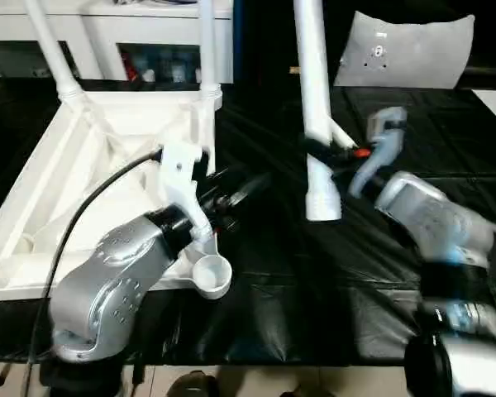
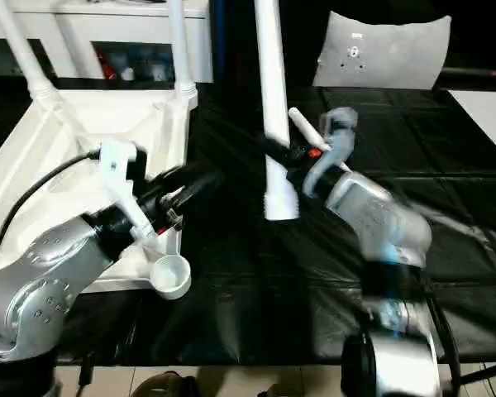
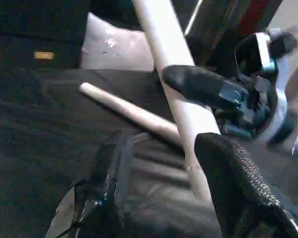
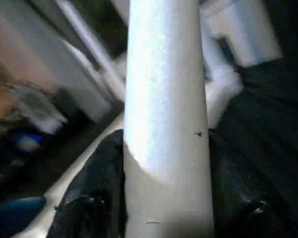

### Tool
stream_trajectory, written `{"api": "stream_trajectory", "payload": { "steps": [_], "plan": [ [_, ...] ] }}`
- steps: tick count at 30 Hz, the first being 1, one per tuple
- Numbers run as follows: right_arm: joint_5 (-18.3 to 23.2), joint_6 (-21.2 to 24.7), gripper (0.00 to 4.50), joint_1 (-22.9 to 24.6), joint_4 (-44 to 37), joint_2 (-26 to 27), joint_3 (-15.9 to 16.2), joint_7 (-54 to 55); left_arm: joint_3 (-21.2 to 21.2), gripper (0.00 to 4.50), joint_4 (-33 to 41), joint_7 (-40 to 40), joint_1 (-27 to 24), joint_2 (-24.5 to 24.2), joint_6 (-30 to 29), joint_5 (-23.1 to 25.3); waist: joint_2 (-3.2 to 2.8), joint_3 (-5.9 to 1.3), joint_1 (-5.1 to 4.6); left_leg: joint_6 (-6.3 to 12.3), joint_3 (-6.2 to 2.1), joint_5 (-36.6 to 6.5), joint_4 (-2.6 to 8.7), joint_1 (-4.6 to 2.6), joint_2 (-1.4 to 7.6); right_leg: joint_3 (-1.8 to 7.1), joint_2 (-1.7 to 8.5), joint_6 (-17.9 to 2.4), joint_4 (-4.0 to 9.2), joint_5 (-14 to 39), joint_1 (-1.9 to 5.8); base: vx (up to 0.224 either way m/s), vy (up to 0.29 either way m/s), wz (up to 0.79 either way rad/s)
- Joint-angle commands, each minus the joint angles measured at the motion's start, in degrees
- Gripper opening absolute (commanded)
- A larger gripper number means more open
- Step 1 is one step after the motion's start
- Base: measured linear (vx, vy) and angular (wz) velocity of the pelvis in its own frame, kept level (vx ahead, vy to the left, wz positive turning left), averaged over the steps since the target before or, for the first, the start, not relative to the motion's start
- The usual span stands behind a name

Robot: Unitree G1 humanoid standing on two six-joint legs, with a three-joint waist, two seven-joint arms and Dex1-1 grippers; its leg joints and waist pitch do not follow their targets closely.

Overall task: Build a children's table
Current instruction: Pick table leg

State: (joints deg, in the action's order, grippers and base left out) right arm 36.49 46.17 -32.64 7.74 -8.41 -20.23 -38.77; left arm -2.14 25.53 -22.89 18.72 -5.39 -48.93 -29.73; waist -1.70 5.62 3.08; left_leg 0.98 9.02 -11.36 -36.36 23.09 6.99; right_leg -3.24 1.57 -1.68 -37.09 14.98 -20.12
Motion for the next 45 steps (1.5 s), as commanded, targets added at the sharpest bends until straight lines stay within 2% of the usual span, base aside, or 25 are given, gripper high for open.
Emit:
{"api": "stream_trajectory", "payload": {
  "steps": [1, 3, 4, 7, 8, 9, 11, 16, 19, 20, 22, 23, 24, 25, 26, 27, 28, 29, 30, 32, 33, 34, 35, 39, 45],
  "plan": [
    [5.64, 2.02, 1.84, 2.09, -5.33, 0.58, -0.57, -3.18, -2.53, 2.88, -1.28, 0.33, 3.12, 2.47, -1.70, -5.00, -0.10, -3.92, 0.15, 2.57, -2.76, -6.34, 4.64, -1.60, 6.98, 3.99, 8.27, -15.28, 4.40, -1.08, 1.76, 0.000, 0.000, 0.00],
    [9.01, 2.96, 1.84, 4.90, -8.98, 0.89, -0.05, -4.56, -5.94, 2.88, -3.07, 1.71, 6.88, 6.43, -3.17, -10.95, -0.02, -3.68, 0.45, 1.65, -3.02, -7.40, 4.77, -1.67, 7.19, 3.98, 8.46, -15.83, 4.52, 0.43, 1.55, 0.000, 0.000, 0.00],
    [9.77, 3.17, 1.84, 5.65, -10.15, 1.04, 0.18, -4.80, -7.14, 2.88, -3.66, 2.35, 8.20, 7.78, -3.53, -13.26, 0.10, -3.66, 0.42, 1.66, -3.02, -7.31, 4.86, -1.45, 7.09, 3.92, 8.49, -15.70, 4.57, 0.96, 1.74, 0.000, 0.000, 0.00],
    [12.41, 5.25, 1.84, 7.11, -13.11, 1.30, 0.19, -5.68, -8.90, 2.88, -5.43, 3.97, 11.12, 9.79, -4.58, -17.72, 0.34, -3.26, 0.44, 0.82, -2.93, -8.72, 5.01, -1.44, 6.86, 4.08, 8.57, -14.59, 5.06, 4.94, 1.43, 0.000, 0.000, 0.00],
    [13.15, 5.70, 1.84, 7.44, -13.73, 1.30, 0.30, -6.08, -9.11, 2.88, -5.93, 4.34, 11.75, 10.14, -4.77, -18.45, 0.27, -3.28, 0.45, 0.83, -2.96, -8.67, 4.97, -1.36, 6.76, 4.11, 8.63, -13.96, 5.21, 6.18, 1.52, 0.000, 0.000, 0.00],
    [13.43, 5.75, 1.84, 7.81, -14.31, 1.25, 0.64, -6.40, -9.00, 2.88, -6.31, 4.18, 12.21, 10.32, -4.68, -18.65, -0.74, -3.22, 0.60, 0.70, -3.14, -8.70, 4.91, -1.31, 6.70, 4.16, 8.70, -13.25, 5.25, 6.79, 1.38, 0.000, 0.000, 0.00],
    [13.67, 5.88, 1.84, 8.24, -14.98, 1.17, 0.91, -6.53, -8.99, 2.88, -6.61, 4.16, 12.48, 10.64, -4.86, -19.01, -0.19, -3.17, 0.30, 0.54, -3.09, -9.19, 5.19, -1.40, 6.85, 4.24, 8.47, -12.42, 5.63, 7.10, 1.37, 0.000, 0.000, 0.00],
    [13.48, 5.47, 1.84, 10.12, -17.50, 0.42, 2.68, -6.20, -8.45, 2.88, -6.58, 3.40, 12.56, 10.98, -6.82, -19.46, -0.42, -3.32, 0.39, 1.50, -3.09, -5.89, 5.20, -1.23, 6.81, 4.13, 8.53, -12.41, 5.48, 3.41, 1.52, 0.000, 0.000, 0.00],
    [8.48, 1.85, 1.84, 11.80, -20.46, -0.44, 7.22, -5.19, -6.84, 2.88, -5.97, 3.98, 11.98, 9.48, -7.24, -19.43, -0.46, -3.65, 0.35, 2.32, -3.19, -3.20, 5.22, -1.28, 7.03, 3.96, 8.34, -12.08, 5.12, -0.87, 1.58, 0.000, 0.000, 0.00],
    [4.97, -1.19, 1.84, 12.70, -22.07, -0.64, 9.94, -4.77, -4.10, 2.88, -5.49, 3.47, 11.20, 7.33, -5.44, -16.12, -0.22, -3.94, 0.39, 2.98, -3.15, -2.09, 5.11, -1.32, 7.04, 3.88, 8.42, -12.18, 4.94, -3.01, 1.72, 0.000, 0.000, 0.00],
    [3.44, -2.61, 1.84, 13.14, -22.82, -0.74, 11.17, -4.57, -2.66, 2.88, -5.29, 3.16, 10.83, 6.19, -4.46, -14.36, -0.39, -4.00, 0.31, 3.82, -3.16, -0.36, 5.06, -1.21, 7.02, 3.80, 8.25, -11.44, 4.48, -5.93, 1.64, 0.000, 0.000, 0.00],
    [0.64, -4.69, 1.84, 14.03, -23.93, -0.77, 13.33, -3.32, 1.84, 2.88, -4.92, 2.27, 9.62, 2.79, 0.40, -7.34, -0.05, -4.11, 0.21, 4.80, -3.18, 0.40, 4.95, -1.17, 7.01, 3.77, 8.37, -11.61, 4.54, -7.51, 1.72, 0.000, 0.000, 0.00],
    [-1.37, -6.64, 1.84, 14.67, -23.92, -0.27, 14.48, -2.32, 2.97, 2.88, -5.05, 2.32, 8.69, 2.05, 2.80, -4.70, -0.09, -4.34, 0.44, 5.96, -3.32, 2.08, 4.72, -1.00, 7.15, 3.72, 8.43, -10.77, 4.30, -8.98, 1.68, 0.000, 0.000, 0.00],
    [-1.37, -6.64, 1.84, 14.67, -23.92, -0.27, 14.48, -2.32, 2.97, 2.88, -5.05, 2.32, 8.69, 2.05, 2.80, -4.70, -0.18, -4.28, 0.25, 6.16, -3.17, 2.66, 4.65, -0.93, 7.13, 3.74, 8.40, -10.65, 4.07, -9.88, 1.61, 0.000, 0.000, 0.00],
    [-2.79, -8.07, 1.84, 15.12, -23.87, 0.09, 15.28, -1.64, 3.62, 2.88, -5.15, 2.39, 8.04, 1.65, 4.34, -3.04, -0.33, -4.70, 0.26, 6.52, -3.10, 3.82, 4.36, -1.08, 7.07, 3.60, 8.46, -11.36, 3.69, -12.06, 1.64, 0.000, 0.000, 0.00],
    [-2.79, -8.07, 1.84, 15.12, -23.87, 0.09, 15.28, -1.64, 3.62, 2.88, -5.15, 2.39, 8.04, 1.65, 4.34, -3.04, -0.41, -4.72, 0.14, 7.11, -3.13, 4.95, 4.34, -1.03, 7.25, 3.44, 8.09, -11.93, 3.39, -13.62, 1.29, 0.000, 0.000, 0.00],
    [-5.91, -12.69, 1.84, 16.31, -22.91, 1.04, 16.68, -0.99, 5.12, 2.88, -4.89, 1.96, 6.66, 0.60, 6.94, -0.41, -0.19, -4.48, 0.12, 7.41, -3.19, 4.75, 4.46, -1.02, 7.38, 3.40, 8.17, -12.27, 3.43, -13.54, 1.17, 0.000, 0.000, 0.00],
    [-10.26, -19.48, 1.84, 18.13, -21.35, 2.03, 19.00, -0.46, 6.47, 2.88, -4.37, 1.76, 4.70, -0.14, 9.41, 1.72, -0.37, -4.27, 0.24, 7.33, -3.03, 2.59, 4.54, -0.86, 7.40, 3.44, 8.41, -12.41, 3.73, -11.21, 0.94, 0.000, 0.000, 0.00],
    [-12.63, -22.93, 1.84, 19.10, -20.42, 2.08, 20.62, -0.51, 6.66, 2.53, -4.23, 2.14, 3.62, 0.11, 10.56, 2.30, -0.19, -4.15, 0.24, 6.35, -2.92, 0.40, 4.66, -0.76, 7.40, 3.52, 8.72, -12.71, 3.88, -9.43, 1.10, 0.000, 0.000, 0.00],
    [-15.67, -27.32, 1.84, 20.26, -19.03, 2.19, 22.56, -0.11, 7.43, 2.18, -4.24, 2.60, 2.16, -0.05, 12.66, 3.33, -0.23, -3.92, 0.01, 5.08, -2.86, -1.52, 4.91, -0.83, 7.36, 3.61, 8.57, -12.74, 4.15, -7.61, 1.21, 0.000, 0.000, 0.00],
    [-15.67, -27.32, 1.84, 20.26, -19.03, 2.19, 22.56, -0.11, 7.43, 2.18, -4.24, 2.60, 2.16, -0.05, 12.66, 3.33, -0.33, -3.98, 0.08, 4.89, -2.92, -1.91, 4.92, -0.97, 7.37, 3.55, 8.48, -12.78, 4.17, -7.13, 1.20, 0.000, 0.000, 0.00],
    [-18.73, -31.96, 1.84, 21.16, -17.69, 2.00, 24.34, 0.43, 9.05, 2.18, -4.16, 2.06, 0.47, -0.81, 15.37, 4.69, -0.59, -3.84, 0.05, 4.38, -3.02, -2.94, 5.16, -1.09, 7.48, 3.59, 8.27, -12.73, 4.14, -6.18, 1.11, 0.000, 0.000, 0.00],
    [-19.89, -33.83, 1.84, 21.56, -17.18, 2.12, 25.18, 0.76, 9.87, 2.18, -4.15, 1.80, -0.64, -0.89, 16.59, 5.26, -0.46, -3.72, -0.07, 3.89, -3.03, -4.25, 5.38, -1.02, 7.58, 3.65, 8.27, -12.47, 4.32, -5.37, 1.06, 0.000, 0.000, 0.00],
    [-21.21, -36.18, 1.84, 22.03, -16.51, 2.75, 26.01, 1.49, 10.32, 2.18, -4.01, 1.35, -2.53, 0.10, 17.31, 4.93, -0.62, -3.70, -0.18, 3.36, -3.02, -6.32, 5.57, -1.14, 7.49, 3.75, 8.30, -12.78, 4.35, -4.35, 1.11, 0.000, 0.000, 0.00],
    [-22.59, -42.02, 1.84, 22.00, -12.90, 3.84, 26.37, 1.48, 9.44, 2.18, -4.67, 1.89, -3.41, 3.44, 18.78, 2.83, -0.36, -3.51, -0.31, 2.34, -2.86, -9.21, 5.71, -1.00, 7.43, 3.97, 8.52, -12.93, 4.82, -0.93, 1.01, 0.000, 0.000, 0.00]
  ]
}}
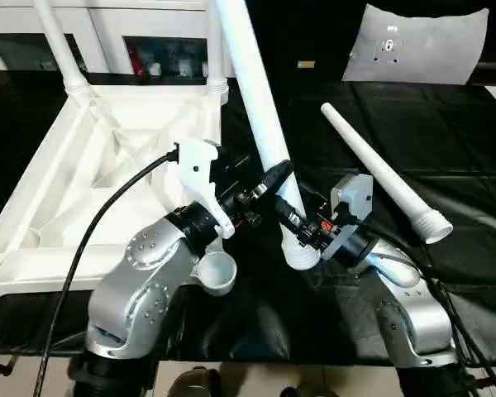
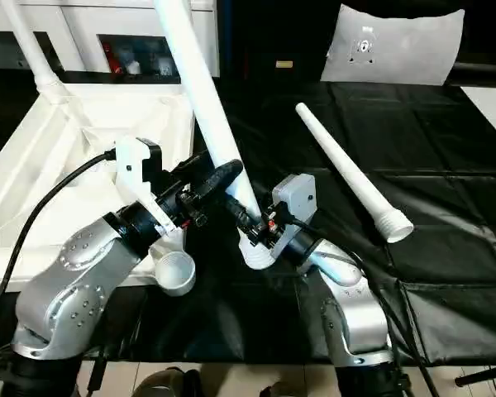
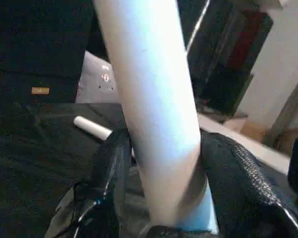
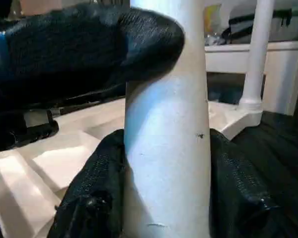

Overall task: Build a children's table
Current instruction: Pick table leg

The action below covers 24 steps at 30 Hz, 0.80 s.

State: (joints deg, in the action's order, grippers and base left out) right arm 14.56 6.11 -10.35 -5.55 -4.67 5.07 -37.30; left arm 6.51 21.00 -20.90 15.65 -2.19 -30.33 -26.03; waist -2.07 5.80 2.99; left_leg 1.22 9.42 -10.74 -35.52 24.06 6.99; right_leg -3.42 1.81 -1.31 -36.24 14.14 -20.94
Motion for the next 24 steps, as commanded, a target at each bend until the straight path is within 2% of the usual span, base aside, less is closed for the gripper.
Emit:
{"api": "stream_trajectory", "payload": {
  "steps": [1, 4, 6, 9, 12, 18, 24],
  "plan": [
    [-0.67, -1.96, 1.84, -0.28, 0.39, 0.09, 1.06, 0.01, 0.79, 2.18, -0.14, -0.10, -0.34, 0.25, 0.19, -0.87, 0.03, -3.72, -0.24, 2.13, -3.25, -9.67, 4.84, -1.95, 7.40, 4.14, 8.25, -13.25, 3.93, -0.27, 1.83, 0.000, 0.000, 0.00],
    [-1.36, -4.15, 1.84, -0.54, 1.61, 0.06, 1.96, -0.04, 0.19, 2.18, -0.72, 0.60, -0.29, 1.45, 0.47, -2.63, -0.20, -3.97, -0.33, 3.12, -3.33, -8.17, 4.75, -1.98, 7.42, 4.01, 8.04, -13.18, 3.58, -2.74, 1.82, 0.000, 0.000, 0.00],
    [-1.80, -5.10, 1.84, -0.65, 2.21, 0.17, 2.31, -0.30, -0.70, 2.18, -0.84, 0.73, -0.25, 2.91, -0.22, -4.30, -0.03, -4.08, -0.38, 3.78, -3.22, -7.28, 4.53, -1.83, 7.35, 4.00, 8.18, -13.69, 3.41, -4.68, 1.96, 0.000, 0.000, 0.00],
    [-1.82, -6.02, 1.84, -0.73, 2.63, 0.32, 2.67, -0.69, -1.49, 2.18, -1.16, 0.84, -0.36, 4.26, -3.58, -7.00, -0.05, -4.14, -0.39, 4.56, -3.21, -6.81, 4.44, -1.83, 7.40, 3.92, 8.15, -14.04, 3.31, -5.45, 2.00, 0.000, 0.000, 0.00],
    [-1.92, -6.67, 1.84, -0.72, 2.82, 0.18, 3.16, -1.02, -1.57, 2.18, -2.18, 1.28, -0.18, 4.29, -4.28, -7.13, 0.02, -4.10, -0.44, 5.20, -3.14, -6.91, 4.36, -1.82, 7.29, 3.94, 8.09, -14.23, 3.38, -5.00, 1.97, 0.000, 0.000, 0.00],
    [-1.61, -7.45, 1.84, -0.51, 3.23, -0.09, 3.59, -1.09, -1.53, 2.18, -1.94, -0.02, -0.19, 3.86, -4.05, -7.91, -0.05, -3.98, -0.62, 4.18, -3.24, -9.49, 4.71, -1.89, 7.39, 3.92, 7.96, -13.82, 3.67, -1.27, 1.95, 0.000, 0.000, 0.00],
    [-1.47, -8.14, 1.84, -0.35, 3.56, -0.11, 3.99, -1.18, -1.44, 2.18, -1.54, -0.68, -0.28, 3.63, -4.64, -8.77, -0.14, -4.01, -0.70, 3.04, -3.10, -10.87, 4.83, -2.03, 7.35, 3.98, 7.96, -13.67, 3.80, -0.11, 1.78, 0.000, 0.000, 0.00]
  ]
}}
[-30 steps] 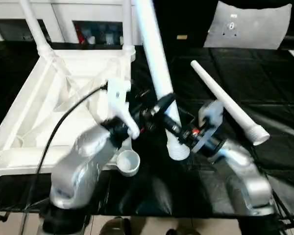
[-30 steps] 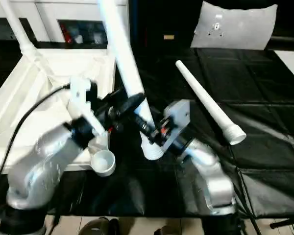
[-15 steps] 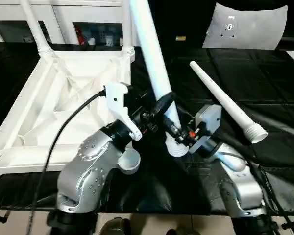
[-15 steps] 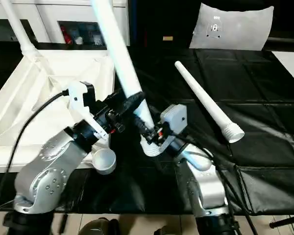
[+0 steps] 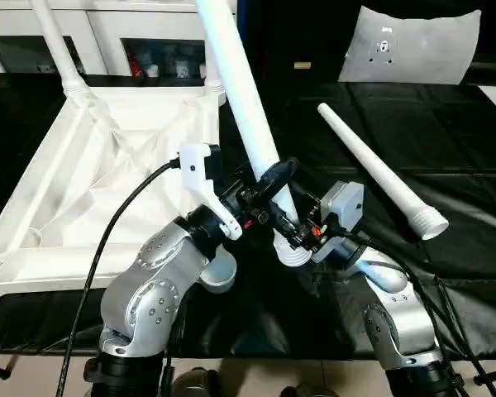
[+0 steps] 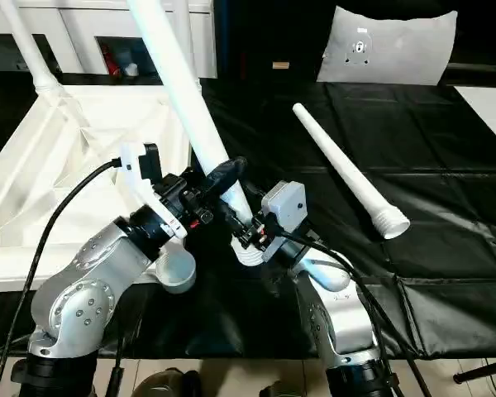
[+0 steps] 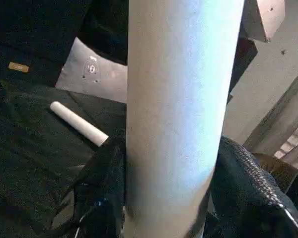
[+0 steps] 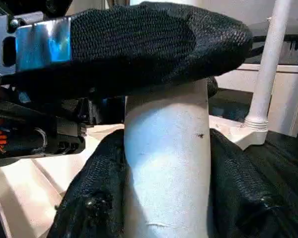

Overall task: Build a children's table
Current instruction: Pick table leg

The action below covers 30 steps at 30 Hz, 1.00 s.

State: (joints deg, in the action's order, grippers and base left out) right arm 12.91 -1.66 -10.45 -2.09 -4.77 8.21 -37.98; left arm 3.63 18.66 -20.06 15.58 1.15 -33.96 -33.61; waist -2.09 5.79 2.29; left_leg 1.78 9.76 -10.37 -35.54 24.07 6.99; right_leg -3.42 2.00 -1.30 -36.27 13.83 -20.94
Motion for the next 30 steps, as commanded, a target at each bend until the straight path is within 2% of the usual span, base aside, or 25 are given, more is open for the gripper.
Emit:
{"api": "stream_trajectory", "payload": {
  "steps": [1, 6, 9, 10, 14, 15, 17, 18, 19, 20, 22, 24, 27, 28, 30],
  "plan": [
    [0.19, -0.38, 1.84, -0.25, 0.10, -0.01, 0.87, -0.50, 1.44, 2.18, 0.81, -1.53, -0.22, 0.28, -1.02, -1.23, -0.08, -4.00, -0.04, 2.43, -3.41, -11.30, 4.86, -2.06, 7.36, 3.99, 7.76, -13.67, 3.85, 0.21, 1.77, 0.000, 0.000, 0.00],
    [0.44, -0.66, 1.84, -0.25, 0.15, -0.09, 0.94, -0.57, 2.12, 2.18, 0.91, -4.12, 0.01, -1.05, 0.93, -0.75, -0.03, -4.05, -0.02, 2.75, -3.33, -10.75, 4.82, -1.94, 7.25, 4.01, 7.86, -13.55, 3.84, -0.23, 1.82, 0.000, 0.000, 0.00],
    [0.54, -0.94, 1.84, -0.33, 0.42, -0.17, 1.04, -0.72, 5.90, 2.18, -0.16, -9.97, 0.42, -5.51, 6.48, 4.40, -0.01, -4.15, 0.00, 3.20, -3.31, -10.76, 4.84, -2.05, 7.27, 3.98, 7.78, -12.74, 3.90, 0.27, 1.75, 0.000, 0.000, 0.00],
    [0.56, -0.96, 1.84, -0.34, 0.46, -0.18, 1.07, -0.75, 6.16, 2.18, -0.40, -10.32, 0.47, -5.89, 6.81, 4.80, -0.06, -4.06, -0.03, 3.31, -3.36, -10.75, 4.91, -1.98, 7.24, 3.97, 7.76, -12.61, 3.95, 0.48, 1.70, 0.000, 0.000, 0.00],
    [0.39, -1.66, 1.84, -0.23, 1.27, -0.48, 1.17, -1.01, 8.63, 2.18, -3.96, -15.57, 1.65, -10.77, 12.41, 9.87, -0.21, -4.17, -0.03, 2.23, -3.19, -11.68, 5.08, -2.35, 7.26, 3.96, 7.66, -12.51, 3.92, 0.59, 1.45, 0.000, 0.000, 0.00],
    [0.32, -1.92, 1.84, -0.37, 1.83, -0.58, 1.11, -1.10, 9.10, 2.18, -4.79, -16.58, 1.96, -11.78, 14.01, 11.14, -0.67, -4.19, 0.03, 1.66, -3.27, -11.91, 5.13, -2.31, 7.27, 3.87, 7.75, -12.69, 3.63, 0.44, 1.49, 0.000, 0.000, 0.00],
    [-0.02, -2.59, 1.84, -0.64, 2.86, -0.77, 1.15, -1.20, 9.64, 2.08, -5.84, -17.95, 2.31, -13.03, 16.01, 12.54, -0.50, -4.26, -0.04, 1.18, -3.19, -12.54, 5.19, -2.42, 7.28, 3.87, 7.79, -12.89, 3.73, 0.24, 1.44, 0.000, 0.000, 0.00],
    [-0.28, -3.03, 1.84, -0.80, 3.44, -0.81, 1.24, -1.22, 9.75, 2.08, -6.13, -18.51, 2.41, -13.36, 16.66, 12.80, -0.51, -4.30, -0.04, 0.92, -3.18, -12.42, 5.22, -2.38, 7.35, 3.88, 7.84, -13.11, 3.55, -0.45, 1.50, 0.000, 0.000, 0.00],
    [-0.54, -3.45, 1.84, -0.99, 4.05, -0.77, 1.35, -1.24, 9.73, 1.96, -6.21, -18.91, 2.52, -13.45, 17.14, 12.80, -0.91, -4.29, 0.02, 0.71, -3.20, -12.53, 5.20, -2.34, 7.29, 3.85, 7.86, -13.26, 3.46, -0.67, 1.46, 0.000, 0.000, 0.00],
    [-1.12, -4.41, 1.84, -1.48, 5.45, -0.59, 1.61, -1.26, 9.59, 1.96, -6.44, -19.85, 2.82, -13.26, 18.67, 12.85, -0.66, -4.33, -0.12, 0.49, -3.15, -12.85, 5.25, -2.34, 7.33, 3.84, 7.91, -13.50, 3.50, -1.09, 1.50, 0.000, 0.000, 0.00],
    [-1.53, -4.98, 1.84, -1.78, 6.29, -0.48, 1.82, -1.26, 9.68, 1.90, -6.45, -20.22, 3.07, -13.20, 19.61, 13.13, -0.77, -4.37, -0.18, 0.27, -3.15, -13.36, 5.25, -2.37, 7.33, 3.84, 7.94, -13.87, 3.46, -1.48, 1.53, 0.000, 0.000, 0.00],
    [-1.98, -5.67, 1.84, -2.14, 7.51, -0.19, 2.10, -1.07, 11.49, 1.89, -7.14, -21.13, 3.42, -14.50, 22.56, 15.93, -0.62, -4.42, -0.11, 0.83, -3.12, -12.66, 5.16, -2.28, 7.35, 3.90, 8.05, -14.05, 3.38, -2.35, 1.65, 0.000, 0.000, 0.00],
    [-2.24, -6.12, 1.84, -2.37, 8.16, -0.06, 2.20, -0.91, 12.55, 1.88, -7.92, -21.49, 3.52, -15.29, 24.18, 17.74, -0.70, -4.41, -0.17, 1.35, -3.13, -12.59, 5.16, -2.27, 7.30, 3.83, 7.97, -14.04, 3.36, -2.17, 1.61, 0.000, 0.000, 0.00],
    [-2.25, -6.34, 1.84, -2.49, 8.59, -0.04, 2.18, -0.82, 12.95, 1.88, -8.28, -21.69, 3.48, -15.73, 24.94, 18.60, -0.35, -4.41, -0.27, 1.42, -3.07, -12.63, 5.20, -2.29, 7.41, 3.86, 7.99, -14.03, 3.42, -2.06, 1.64, 0.000, 0.000, 0.00],
    [-2.41, -7.20, 1.84, -2.84, 9.90, -0.18, 2.19, -0.67, 12.85, 1.88, -8.90, -21.94, 3.35, -15.93, 26.27, 19.64, -0.56, -4.50, -0.14, 1.56, -3.01, -12.09, 5.05, -2.34, 7.37, 3.84, 8.10, -14.25, 3.34, -2.29, 1.60, 0.000, 0.000, 0.00]
  ]
}}
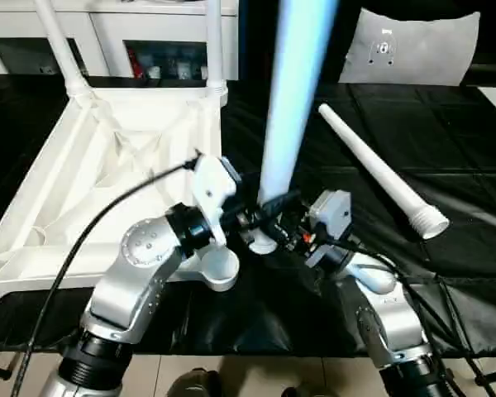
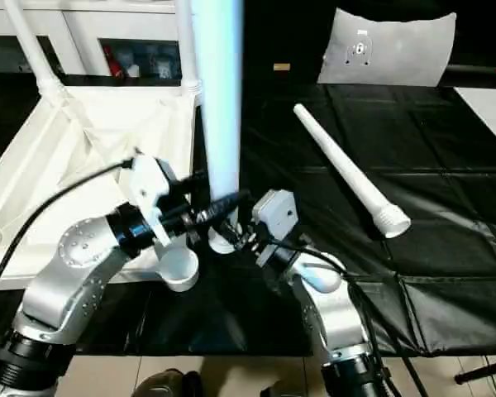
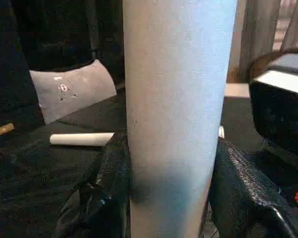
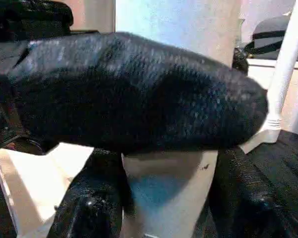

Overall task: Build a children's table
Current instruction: Pick table leg

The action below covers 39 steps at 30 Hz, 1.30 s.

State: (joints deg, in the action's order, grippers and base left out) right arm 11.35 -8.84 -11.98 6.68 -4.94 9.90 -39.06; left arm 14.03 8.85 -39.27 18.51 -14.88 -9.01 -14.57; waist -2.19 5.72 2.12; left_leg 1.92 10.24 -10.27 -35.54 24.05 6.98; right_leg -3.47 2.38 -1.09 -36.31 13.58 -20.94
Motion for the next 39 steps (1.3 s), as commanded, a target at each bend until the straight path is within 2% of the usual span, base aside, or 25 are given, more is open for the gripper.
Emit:
{"api": "stream_trajectory", "payload": {
  "steps": [1, 2, 6, 11, 14, 16, 17, 21, 24, 29, 32, 34, 37, 38, 39],
  "plan": [
    [-0.90, -0.07, 1.84, -1.31, 1.26, -0.05, 0.51, 0.42, 2.35, 1.88, 0.95, -2.71, 0.38, 0.14, 1.33, 0.54, -0.19, -4.39, -0.03, 1.51, -3.45, -12.02, 5.07, -2.28, 7.40, 3.90, 7.74, -14.59, 3.37, -2.18, 1.57, 0.000, 0.000, 0.00],
    [-1.05, -0.21, 1.84, -1.36, 1.66, -0.14, 0.53, 0.45, 2.18, 1.88, 1.03, -2.66, 0.30, 0.15, 1.51, 0.60, -0.38, -4.43, 0.07, 1.60, -3.46, -11.78, 5.03, -2.33, 7.43, 3.87, 7.74, -14.68, 3.30, -2.32, 1.58, 0.000, 0.000, 0.00],
    [-1.23, -0.64, 1.84, -1.48, 2.44, 0.09, 0.32, 0.62, 2.54, 1.88, 0.90, -2.76, 0.34, -0.47, 2.48, 1.44, -0.34, -4.38, -0.04, 1.89, -3.47, -12.29, 5.12, -2.27, 7.41, 3.79, 7.64, -14.95, 3.15, -2.04, 1.51, 0.000, 0.000, 0.00],
    [-1.43, -1.51, 1.84, -1.59, 3.23, 0.15, 0.10, 1.38, 2.35, 1.88, 0.78, -2.05, 0.55, -0.69, 5.84, 3.51, -0.41, -4.21, 0.00, 1.17, -3.44, -13.68, 5.22, -2.30, 7.45, 3.93, 7.67, -14.45, 3.45, 0.11, 1.39, 0.000, 0.000, 0.00],
    [-0.44, -1.00, 1.84, -1.45, 3.28, 0.26, -0.24, 1.21, 0.95, 1.88, 1.27, -0.97, 0.62, 0.86, 3.01, 1.14, -0.41, -4.22, 0.01, 0.64, -3.37, -14.45, 5.24, -2.44, 7.47, 3.95, 7.68, -14.80, 3.38, 0.72, 1.33, 0.000, 0.000, 0.00],
    [0.17, -0.48, 1.84, -1.40, 2.95, 0.31, -0.31, 0.90, -0.98, 1.88, 1.39, 0.97, 0.52, 3.14, 0.25, -2.20, -0.39, -4.21, -0.01, 0.41, -3.33, -14.71, 5.26, -2.38, 7.42, 3.93, 7.70, -15.01, 3.32, 0.81, 1.34, 0.000, 0.000, 0.00],
    [-0.14, -0.64, 1.84, -1.34, 2.83, 0.18, -0.15, 0.70, -1.93, 1.88, 1.89, 2.32, 0.31, 4.84, -4.00, -5.67, -0.35, -4.18, 0.05, 0.23, -3.27, -15.01, 5.19, -2.41, 7.43, 3.96, 7.76, -15.35, 3.30, 1.10, 1.27, 0.000, 0.000, 0.00],
    [-0.40, -0.86, 1.84, -1.28, 2.80, 0.12, -0.03, 0.70, -3.08, 1.86, 2.70, 4.52, -0.31, 7.27, -9.32, -10.35, -0.22, -4.04, 0.09, 0.53, -3.21, -15.29, 4.97, -2.17, 7.19, 4.08, 7.85, -15.42, 3.73, 3.20, 1.28, 0.000, 0.000, 0.00],
    [-0.22, -1.14, 1.84, -1.46, 3.06, 0.00, -0.08, 0.82, -4.61, 1.86, 3.00, 6.69, -0.41, 9.68, -12.33, -13.19, -0.26, -4.09, 0.14, 0.69, -3.21, -14.97, 4.90, -2.20, 7.30, 4.10, 7.80, -15.16, 3.79, 3.86, 1.30, 0.000, 0.000, 0.00],
    [-0.18, -1.18, 1.84, -1.61, 3.18, -0.05, -0.19, 0.86, -6.69, 1.86, 3.57, 9.17, 0.00, 12.06, -14.43, -15.10, -0.13, -4.04, 0.08, 0.78, -3.24, -15.28, 4.96, -2.14, 7.28, 4.10, 7.70, -14.75, 3.93, 4.63, 1.29, 0.000, 0.000, 0.00],
    [-0.91, -1.17, 1.84, -2.31, 3.21, -0.24, 0.00, 1.10, -4.96, 1.86, 3.57, 10.69, 0.81, 10.76, -15.08, -10.62, -0.09, -4.03, 0.07, 1.45, -3.34, -14.59, 5.01, -2.03, 7.31, 4.05, 7.65, -14.38, 4.01, 4.18, 1.36, 0.000, 0.000, 0.00],
    [-1.42, -1.21, 1.84, -2.75, 3.37, -0.44, 0.07, 1.30, -4.28, 1.86, 3.45, 10.87, 1.23, 10.10, -15.33, -9.37, -0.06, -4.06, 0.12, 1.83, -3.28, -13.95, 4.93, -2.04, 7.24, 4.07, 7.71, -14.11, 4.07, 4.06, 1.38, 0.000, 0.000, 0.00],
    [0.14, 1.12, 1.84, -3.32, 2.61, -0.99, -0.07, -0.17, -4.57, 1.86, 3.19, 12.33, 2.53, 9.18, -17.07, -7.81, -0.14, -4.04, 0.03, 1.66, -3.37, -14.12, 4.99, -2.12, 7.27, 4.00, 7.58, -14.10, 4.00, 4.31, 1.40, 0.000, 0.000, 0.00],
    [0.44, 2.03, 2.40, -3.64, 2.31, -1.55, 0.05, -0.97, -5.24, 1.86, 2.88, 13.00, 3.31, 8.94, -17.88, -7.77, -0.15, -4.23, 0.09, 1.49, -3.33, -13.97, 4.96, -2.23, 7.29, 3.96, 7.57, -14.12, 3.97, 4.08, 1.38, 0.000, 0.000, 0.00],
    [0.64, 2.90, 2.54, -3.86, 1.80, -2.10, 0.26, -1.69, -5.84, 1.86, 2.63, 13.65, 3.98, 8.65, -18.52, -7.62, -0.15, -4.18, 0.09, 1.29, -3.35, -13.90, 4.94, -2.21, 7.24, 3.94, 7.51, -14.28, 3.88, 3.73, 1.43, 0.000, 0.000, 0.00]
  ]
}}
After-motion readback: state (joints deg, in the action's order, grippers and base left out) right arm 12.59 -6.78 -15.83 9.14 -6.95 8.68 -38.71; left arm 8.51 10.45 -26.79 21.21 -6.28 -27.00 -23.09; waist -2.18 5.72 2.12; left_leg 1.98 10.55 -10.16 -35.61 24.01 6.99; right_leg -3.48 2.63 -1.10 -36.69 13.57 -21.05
